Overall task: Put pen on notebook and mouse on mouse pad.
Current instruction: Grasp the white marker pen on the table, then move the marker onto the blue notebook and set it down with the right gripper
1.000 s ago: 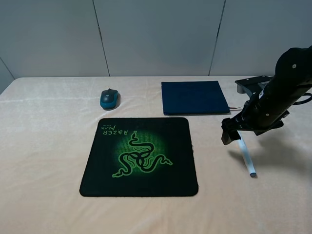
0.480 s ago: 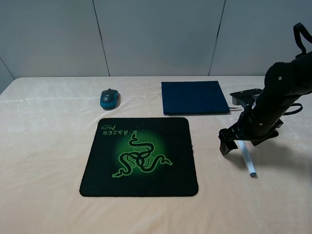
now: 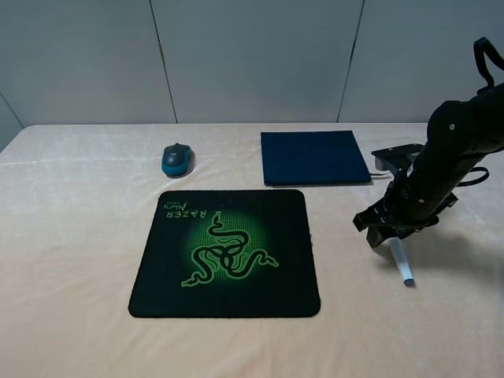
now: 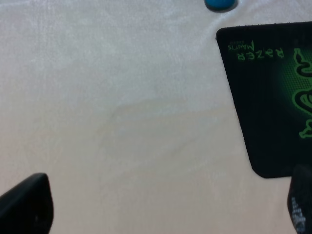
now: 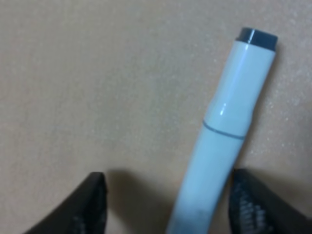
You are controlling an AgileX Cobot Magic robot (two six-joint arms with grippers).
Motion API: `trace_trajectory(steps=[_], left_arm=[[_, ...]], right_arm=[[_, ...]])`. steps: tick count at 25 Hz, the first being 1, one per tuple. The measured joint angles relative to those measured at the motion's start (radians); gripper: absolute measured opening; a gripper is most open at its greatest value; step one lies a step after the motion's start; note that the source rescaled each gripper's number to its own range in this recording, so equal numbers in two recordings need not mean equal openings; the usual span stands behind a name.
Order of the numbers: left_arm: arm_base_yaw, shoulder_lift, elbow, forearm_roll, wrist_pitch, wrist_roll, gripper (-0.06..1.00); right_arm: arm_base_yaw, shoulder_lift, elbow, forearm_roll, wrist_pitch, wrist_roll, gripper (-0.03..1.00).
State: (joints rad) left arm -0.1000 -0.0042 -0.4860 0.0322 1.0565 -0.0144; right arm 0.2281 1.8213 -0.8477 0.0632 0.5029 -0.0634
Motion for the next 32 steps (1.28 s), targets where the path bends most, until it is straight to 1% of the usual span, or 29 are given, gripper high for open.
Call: trace_trajectory(steps=[3, 4, 5, 17, 19, 25, 32], left_arm=[[0.0, 0.0, 0.0, 0.0, 0.0, 0.0, 0.92], [0.0, 0.0, 0.0, 0.0, 0.0, 0.0, 0.92], [0.0, 0.0, 0.0, 0.0, 0.0, 0.0, 0.92], [0.0, 0.0, 0.0, 0.0, 0.0, 0.0, 0.92], [0.0, 0.0, 0.0, 0.0, 0.0, 0.0, 0.92], [0.0, 0.0, 0.0, 0.0, 0.0, 0.0, 0.92], [0.0, 0.0, 0.0, 0.0, 0.0, 0.0, 0.92]], right_arm=[[0.0, 0.0, 0.0, -0.001, 0.0, 0.004, 0.17], [0.0, 0.0, 0.0, -0.001, 0.0, 0.009, 0.07], [0.0, 0.0, 0.0, -0.001, 0.0, 0.014, 0.0], [0.0, 0.0, -0.001, -0.001, 0.004, 0.019, 0.01], [0.0, 0.0, -0.014, -0.001, 0.036, 0.021, 0.01], [0.0, -0.005, -0.126, 0.011, 0.2, 0.041, 0.01], [0.002, -0.005, -0.261, 0.037, 0.341, 0.042, 0.01]])
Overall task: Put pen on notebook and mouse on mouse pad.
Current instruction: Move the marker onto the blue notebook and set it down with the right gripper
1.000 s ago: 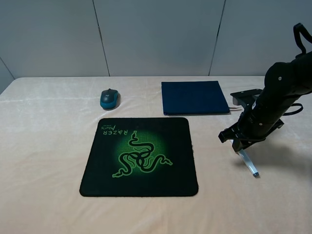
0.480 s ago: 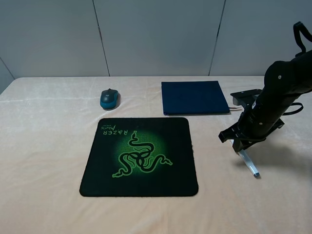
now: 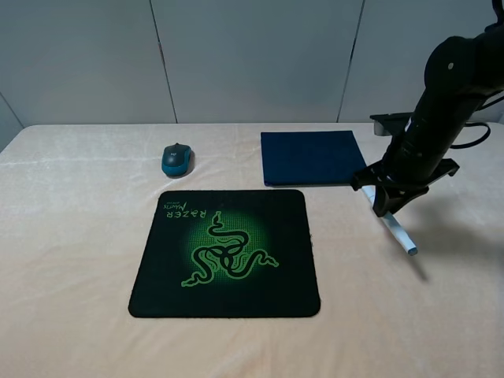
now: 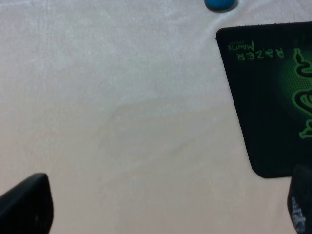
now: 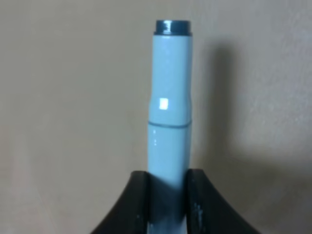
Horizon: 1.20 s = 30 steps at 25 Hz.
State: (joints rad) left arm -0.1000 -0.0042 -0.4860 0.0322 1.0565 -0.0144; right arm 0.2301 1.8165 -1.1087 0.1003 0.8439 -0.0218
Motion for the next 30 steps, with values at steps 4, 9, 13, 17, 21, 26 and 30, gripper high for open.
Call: trace_trajectory(steps=[4, 9, 13, 17, 21, 26, 30], left_arm=[[0.0, 0.0, 0.0, 0.0, 0.0, 0.0, 0.92], [0.0, 0.0, 0.0, 0.0, 0.0, 0.0, 0.92], [0.0, 0.0, 0.0, 0.0, 0.0, 0.0, 0.92], [0.0, 0.0, 0.0, 0.0, 0.0, 0.0, 0.92], [0.0, 0.0, 0.0, 0.0, 0.0, 0.0, 0.92], [0.0, 0.0, 0.0, 0.0, 0.0, 0.0, 0.92], [0.0, 0.0, 0.0, 0.0, 0.0, 0.0, 0.92]], right_arm=[[0.006, 0.0, -0.085, 0.006, 0.063, 0.0, 0.01], [0.006, 0.01, -0.215, 0.02, 0.168, 0.0, 0.01], [0.006, 0.059, -0.333, 0.023, 0.222, 0.0, 0.01], [0.006, 0.131, -0.446, 0.023, 0.269, 0.0, 0.01], [0.006, 0.219, -0.565, 0.023, 0.31, 0.0, 0.01], [0.006, 0.337, -0.744, 0.031, 0.343, 0.0, 0.01], [0.006, 0.423, -0.898, 0.033, 0.365, 0.0, 0.01]])
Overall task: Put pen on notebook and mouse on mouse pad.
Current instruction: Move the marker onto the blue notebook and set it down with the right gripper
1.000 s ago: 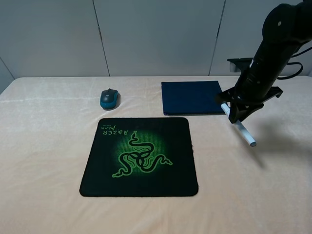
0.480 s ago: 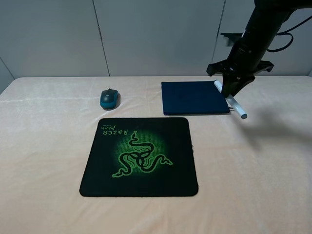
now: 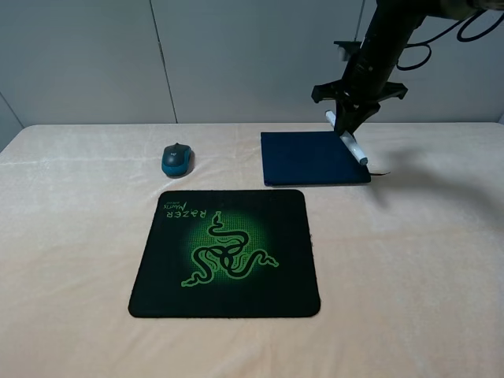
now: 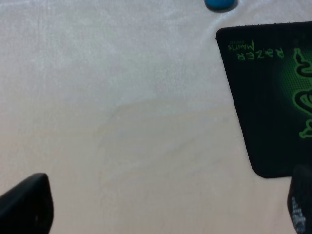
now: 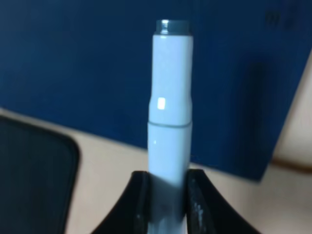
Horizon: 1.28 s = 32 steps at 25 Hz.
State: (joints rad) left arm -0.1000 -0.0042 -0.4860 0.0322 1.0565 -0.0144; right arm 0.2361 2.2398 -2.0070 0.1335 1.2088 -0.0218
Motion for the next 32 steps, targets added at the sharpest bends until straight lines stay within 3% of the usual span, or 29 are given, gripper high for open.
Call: trace_trajectory(steps=[7, 29, 31, 32], left_arm=[[0.0, 0.0, 0.0, 0.0, 0.0, 0.0, 0.92], [0.0, 0.0, 0.0, 0.0, 0.0, 0.0, 0.92], [0.0, 0.0, 0.0, 0.0, 0.0, 0.0, 0.92], [0.0, 0.0, 0.0, 0.0, 0.0, 0.0, 0.92]], right_arm=[[0.0, 0.124, -0.158, 0.009, 0.001, 0.0, 0.01], [0.0, 0.238, -0.165, 0.011, -0.046, 0.0, 0.01], [0.0, 0.238, -0.167, 0.012, -0.055, -0.004, 0.16], [0.0, 0.238, -0.168, 0.012, -0.056, -0.004, 0.37]])
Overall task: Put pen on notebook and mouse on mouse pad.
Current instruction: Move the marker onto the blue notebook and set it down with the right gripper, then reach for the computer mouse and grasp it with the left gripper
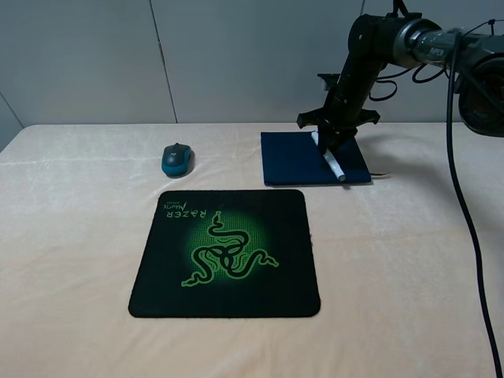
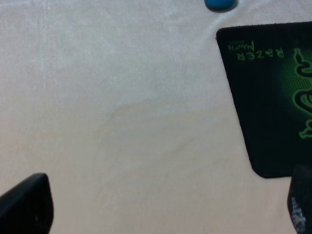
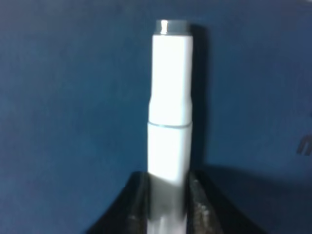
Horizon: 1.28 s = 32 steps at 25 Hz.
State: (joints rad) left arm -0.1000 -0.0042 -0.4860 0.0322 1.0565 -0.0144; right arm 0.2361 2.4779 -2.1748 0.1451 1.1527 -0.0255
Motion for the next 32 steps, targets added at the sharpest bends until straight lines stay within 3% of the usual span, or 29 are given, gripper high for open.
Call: trace_trajectory(steps=[1, 2, 5, 10, 32], left_arm=[[0.0, 0.0, 0.0, 0.0, 0.0, 0.0, 0.92], [0.0, 0.0, 0.0, 0.0, 0.0, 0.0, 0.92], [0.0, 0.0, 0.0, 0.0, 0.0, 0.0, 0.92], [0.0, 0.0, 0.0, 0.0, 0.0, 0.0, 0.92], [0.0, 0.0, 0.0, 0.0, 0.0, 0.0, 0.92]], right_arm=[[0.0, 0.0, -0.001, 0.002, 0.0, 0.0, 0.62], [0.0, 0.0, -0.001, 0.004, -0.001, 0.0, 0.78], [0.0, 0.0, -0.002, 0.008, -0.001, 0.0, 0.95], [0.0, 0.0, -0.002, 0.032, -0.001, 0.001, 1.0], [0.0, -0.267, -0.001, 0.035, 0.06, 0.002, 1.0]])
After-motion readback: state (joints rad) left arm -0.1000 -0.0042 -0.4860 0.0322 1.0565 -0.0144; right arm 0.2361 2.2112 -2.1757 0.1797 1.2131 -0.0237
